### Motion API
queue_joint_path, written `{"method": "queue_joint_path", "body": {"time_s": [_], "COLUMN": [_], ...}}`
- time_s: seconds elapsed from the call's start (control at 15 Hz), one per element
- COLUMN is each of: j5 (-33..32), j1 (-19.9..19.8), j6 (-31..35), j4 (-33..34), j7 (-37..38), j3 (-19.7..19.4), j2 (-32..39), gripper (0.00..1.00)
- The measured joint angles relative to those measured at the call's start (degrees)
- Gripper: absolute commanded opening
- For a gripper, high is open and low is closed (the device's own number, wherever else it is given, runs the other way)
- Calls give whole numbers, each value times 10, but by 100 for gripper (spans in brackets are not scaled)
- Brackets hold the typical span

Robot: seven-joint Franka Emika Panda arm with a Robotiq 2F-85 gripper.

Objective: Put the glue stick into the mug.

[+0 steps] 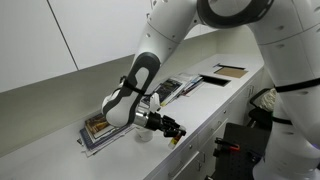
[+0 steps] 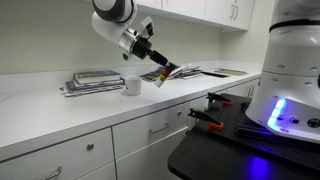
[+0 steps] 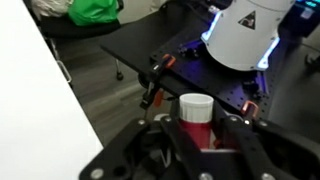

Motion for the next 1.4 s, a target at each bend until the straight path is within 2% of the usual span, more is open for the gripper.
{"method": "queue_joint_path", "body": {"time_s": [0.53, 1.0, 1.07, 1.2, 1.4], "j5": [-207, -453, -490, -546, -556], "j1": [24, 46, 48, 53, 57], "j6": [-120, -130, -130, -129, -129], "j4": [104, 148, 148, 148, 148], "j7": [-117, -169, -169, -169, -169], "j3": [20, 21, 21, 21, 21], "j2": [74, 155, 163, 172, 173], "gripper": [9, 9, 34, 34, 34]}}
